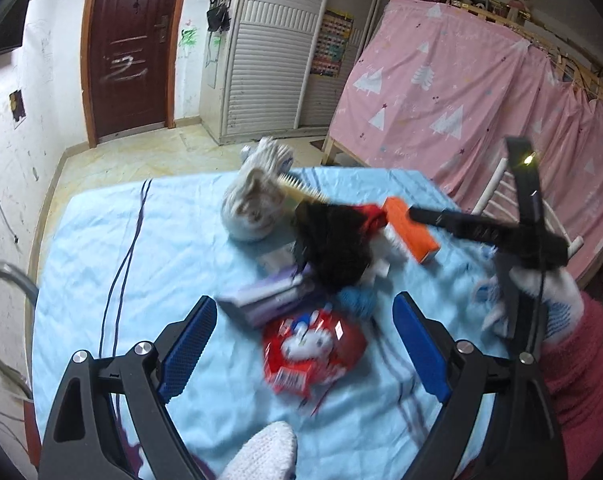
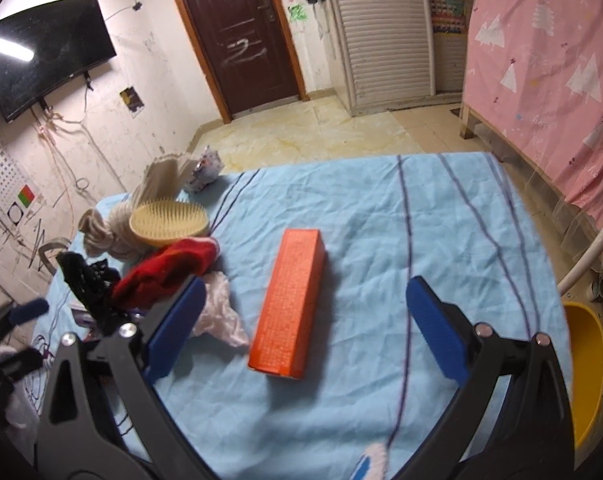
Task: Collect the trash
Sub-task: 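Grasp the black fuzzy item with the left tool while the right tool approaches the orange box, then grasp the orange box with the right tool while the left tool holds the black item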
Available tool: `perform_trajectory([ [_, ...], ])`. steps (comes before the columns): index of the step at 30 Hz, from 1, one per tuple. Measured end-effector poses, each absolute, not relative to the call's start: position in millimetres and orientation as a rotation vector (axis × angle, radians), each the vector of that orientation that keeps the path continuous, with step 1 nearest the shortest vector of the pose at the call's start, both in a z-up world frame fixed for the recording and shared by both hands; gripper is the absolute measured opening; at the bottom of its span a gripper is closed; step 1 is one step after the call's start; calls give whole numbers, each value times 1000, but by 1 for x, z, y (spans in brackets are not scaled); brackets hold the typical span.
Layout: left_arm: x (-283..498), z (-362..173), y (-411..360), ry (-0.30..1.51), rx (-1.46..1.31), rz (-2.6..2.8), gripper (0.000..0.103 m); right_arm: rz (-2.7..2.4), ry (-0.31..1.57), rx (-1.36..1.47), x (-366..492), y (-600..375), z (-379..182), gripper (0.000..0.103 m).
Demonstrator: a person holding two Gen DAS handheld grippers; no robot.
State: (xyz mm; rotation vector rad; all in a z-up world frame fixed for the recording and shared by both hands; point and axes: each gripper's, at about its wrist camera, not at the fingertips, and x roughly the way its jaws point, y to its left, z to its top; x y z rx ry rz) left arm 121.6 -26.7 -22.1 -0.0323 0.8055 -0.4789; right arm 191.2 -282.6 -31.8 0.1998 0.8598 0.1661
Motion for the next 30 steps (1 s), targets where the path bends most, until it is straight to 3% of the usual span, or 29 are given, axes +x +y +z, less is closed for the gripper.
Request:
perform_trajectory([
  [1, 125, -19, -31, 806, -32, -487, 80, 173, 868, 194, 193, -280, -34, 96],
  [3, 133, -15, -40, 811, -35, -502, 80, 178, 883, 186, 196, -278, -37, 84],
  [11, 175, -21, -66, 889, -111, -518, 79, 213, 930, 180, 201, -274, -47, 67],
  [12, 178, -22, -68, 887, -116, -512, 76, 214, 930, 172, 201, -273, -47, 66],
  [14, 181, -25, -74, 884, -101, -503, 52, 218, 928, 156, 201, -270, -48, 59],
  [15, 182, -27, -75, 889, -97, -504, 47, 218, 925, 148, 201, -268, -48, 57],
  [19, 180, -32, -78, 891, -83, -498, 19, 223, 920, 146, 201, -267, -49, 31],
  [23, 174, -31, -76, 881, -87, -499, 10, 237, 905, 147, 198, -267, -47, 22],
  [30, 162, -18, -68, 843, -121, -493, 9, 238, 857, 170, 186, -276, -38, 22],
])
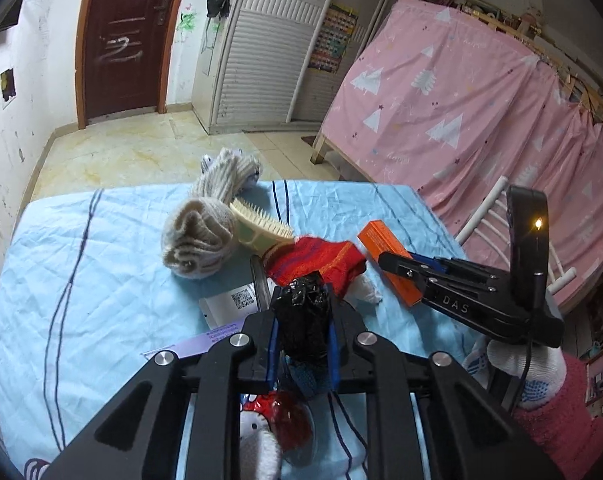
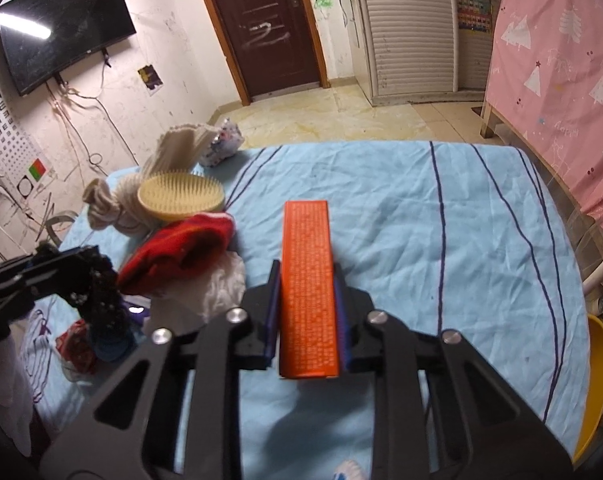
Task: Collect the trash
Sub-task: 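Grasp the orange box with the right tool while the left tool holds the black item, then carry both items over the yellow bucket and open both tools to drop them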
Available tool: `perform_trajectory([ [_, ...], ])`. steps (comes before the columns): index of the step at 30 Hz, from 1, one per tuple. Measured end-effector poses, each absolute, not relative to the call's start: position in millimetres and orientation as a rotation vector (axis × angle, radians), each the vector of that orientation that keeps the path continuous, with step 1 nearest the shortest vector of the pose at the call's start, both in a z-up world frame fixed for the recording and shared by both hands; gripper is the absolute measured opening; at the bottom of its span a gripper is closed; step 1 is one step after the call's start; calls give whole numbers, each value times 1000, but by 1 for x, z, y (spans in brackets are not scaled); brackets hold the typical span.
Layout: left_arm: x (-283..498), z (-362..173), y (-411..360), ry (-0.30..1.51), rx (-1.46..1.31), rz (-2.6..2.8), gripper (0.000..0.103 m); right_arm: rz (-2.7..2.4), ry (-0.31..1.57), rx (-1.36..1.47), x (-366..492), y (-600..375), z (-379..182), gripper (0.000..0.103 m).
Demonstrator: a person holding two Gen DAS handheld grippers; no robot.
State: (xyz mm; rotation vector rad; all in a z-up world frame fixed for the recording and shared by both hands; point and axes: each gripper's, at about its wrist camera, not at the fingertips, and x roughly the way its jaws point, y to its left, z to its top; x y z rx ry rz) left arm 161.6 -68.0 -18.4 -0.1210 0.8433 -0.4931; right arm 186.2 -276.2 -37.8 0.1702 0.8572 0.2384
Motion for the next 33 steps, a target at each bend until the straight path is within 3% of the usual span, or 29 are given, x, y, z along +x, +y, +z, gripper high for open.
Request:
perform_trajectory([
  [14, 140, 33, -98, 733, -121, -557, 9, 164, 702, 271, 136, -347, 2, 22],
  [33, 116, 58, -276, 712, 16, -785, 9, -81, 620, 414, 56, -504, -16, 22],
])
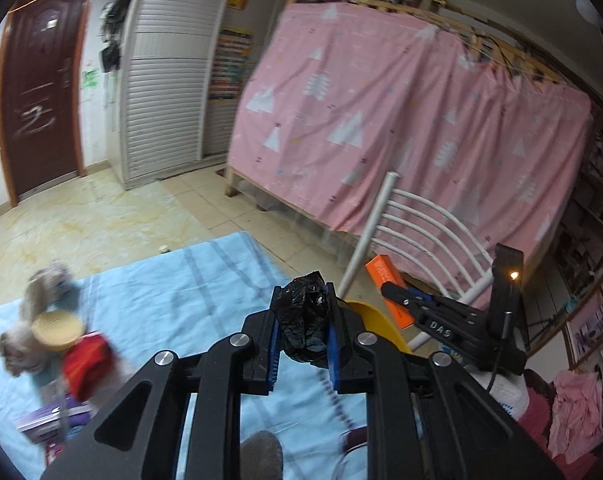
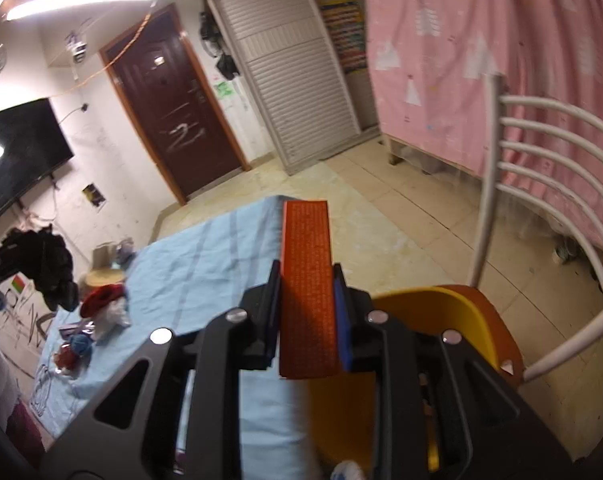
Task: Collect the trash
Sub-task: 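Carry both items over the yellow bucket and open both tools to drop them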
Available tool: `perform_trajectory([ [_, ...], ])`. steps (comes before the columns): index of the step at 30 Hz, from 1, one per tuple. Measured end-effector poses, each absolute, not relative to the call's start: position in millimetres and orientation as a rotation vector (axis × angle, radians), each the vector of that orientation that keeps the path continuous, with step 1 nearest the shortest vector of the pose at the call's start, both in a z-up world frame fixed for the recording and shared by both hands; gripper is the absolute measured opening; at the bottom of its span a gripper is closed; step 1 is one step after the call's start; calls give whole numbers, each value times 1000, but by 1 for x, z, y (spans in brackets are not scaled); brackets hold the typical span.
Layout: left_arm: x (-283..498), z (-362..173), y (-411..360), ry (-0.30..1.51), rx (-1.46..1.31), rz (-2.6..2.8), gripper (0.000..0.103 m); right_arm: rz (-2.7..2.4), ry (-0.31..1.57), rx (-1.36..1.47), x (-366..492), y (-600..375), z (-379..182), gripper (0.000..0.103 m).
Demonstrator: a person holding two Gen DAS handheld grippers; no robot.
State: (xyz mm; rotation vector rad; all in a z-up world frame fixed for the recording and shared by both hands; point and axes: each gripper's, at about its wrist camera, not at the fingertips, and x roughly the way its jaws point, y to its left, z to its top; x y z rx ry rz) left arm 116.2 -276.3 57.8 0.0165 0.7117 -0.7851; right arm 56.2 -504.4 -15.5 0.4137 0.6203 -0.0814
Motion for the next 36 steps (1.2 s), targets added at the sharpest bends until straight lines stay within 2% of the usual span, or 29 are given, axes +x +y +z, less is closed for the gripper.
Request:
perform_trajectory([
  [12, 110, 28, -381, 789, 98, -874, 9, -125, 652, 472, 39, -555, -44, 22],
  [22, 114, 5, -431, 845, 140, -873, 9, -110, 689, 519, 43, -564, -64, 23],
  [23, 116, 6, -434, 847, 141, -871, 9, -111, 690, 522, 45, -565, -63, 24],
  [25, 117, 3, -438, 863, 141, -869, 10, -116, 687, 524, 45, -566, -63, 34],
  [26, 118, 3, -439, 871, 142, -866, 13, -117, 686, 524, 44, -566, -63, 41],
  [27, 119, 1, -440, 877, 140, -861, 16, -119, 685, 521, 44, -565, -62, 41],
  [29, 121, 0, -440, 883, 134, -858, 40, -129, 682, 511, 42, -564, -61, 42],
  [31, 122, -1, -437, 889, 123, -853, 51, -132, 679, 512, 42, -563, -59, 42],
  [36, 122, 6, -422, 881, 101, -847, 54, -129, 677, 519, 43, -559, -55, 45],
])
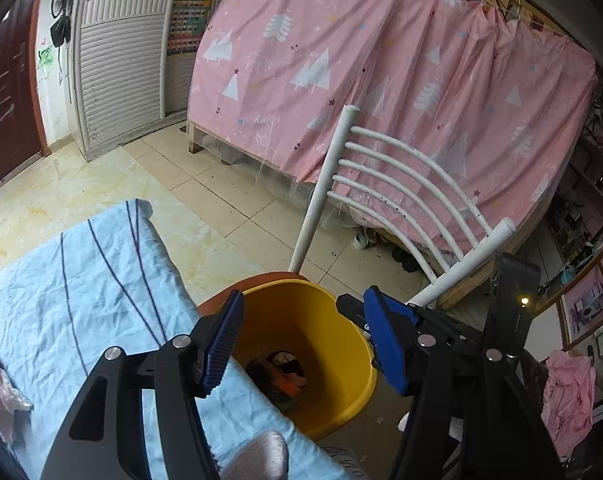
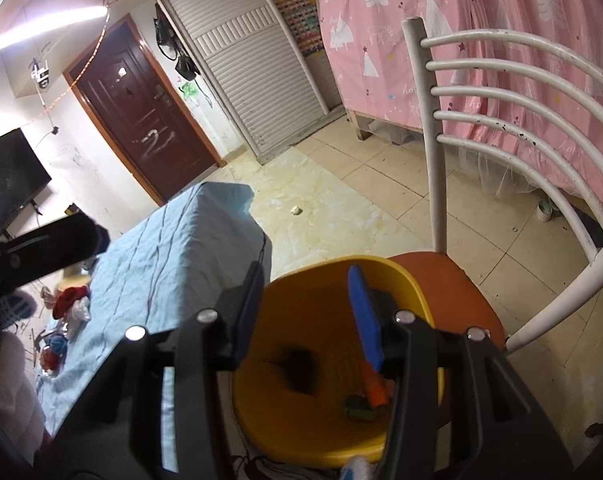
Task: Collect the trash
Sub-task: 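Carry both items over the yellow bucket and open both tools to drop them, then grasp the white knit sock with the left tool while the right tool grasps the nepia tissue pack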
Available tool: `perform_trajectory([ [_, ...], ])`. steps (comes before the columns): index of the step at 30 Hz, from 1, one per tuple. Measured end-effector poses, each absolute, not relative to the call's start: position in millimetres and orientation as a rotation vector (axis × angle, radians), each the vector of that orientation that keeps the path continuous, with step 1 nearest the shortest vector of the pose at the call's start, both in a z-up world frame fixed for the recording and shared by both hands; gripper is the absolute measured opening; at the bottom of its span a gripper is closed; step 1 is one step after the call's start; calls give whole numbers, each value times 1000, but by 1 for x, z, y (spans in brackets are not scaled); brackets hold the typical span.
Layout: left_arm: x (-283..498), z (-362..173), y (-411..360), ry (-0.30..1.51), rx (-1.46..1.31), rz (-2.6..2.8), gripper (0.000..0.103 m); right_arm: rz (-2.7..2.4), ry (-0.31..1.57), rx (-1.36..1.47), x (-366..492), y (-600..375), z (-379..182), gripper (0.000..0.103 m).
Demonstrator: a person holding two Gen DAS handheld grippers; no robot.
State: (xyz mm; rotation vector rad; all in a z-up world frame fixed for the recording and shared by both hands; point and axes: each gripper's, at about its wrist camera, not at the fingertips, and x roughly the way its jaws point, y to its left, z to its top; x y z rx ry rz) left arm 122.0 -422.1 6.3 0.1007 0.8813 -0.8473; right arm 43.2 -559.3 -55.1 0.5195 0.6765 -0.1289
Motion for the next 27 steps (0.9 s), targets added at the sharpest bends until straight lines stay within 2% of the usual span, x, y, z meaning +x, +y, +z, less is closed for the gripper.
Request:
perform_trajectory([
  [11, 135, 46, -347, 810, 60, -771, 64, -55, 657, 428, 79, -510, -11, 54],
  [17, 153, 70, -274, 763, 11, -677, 67, 37, 650, 347, 119, -459, 21, 61],
  [27, 196, 91, -141, 722, -50, -468, 72, 219, 696, 277, 194, -364, 50, 66],
])
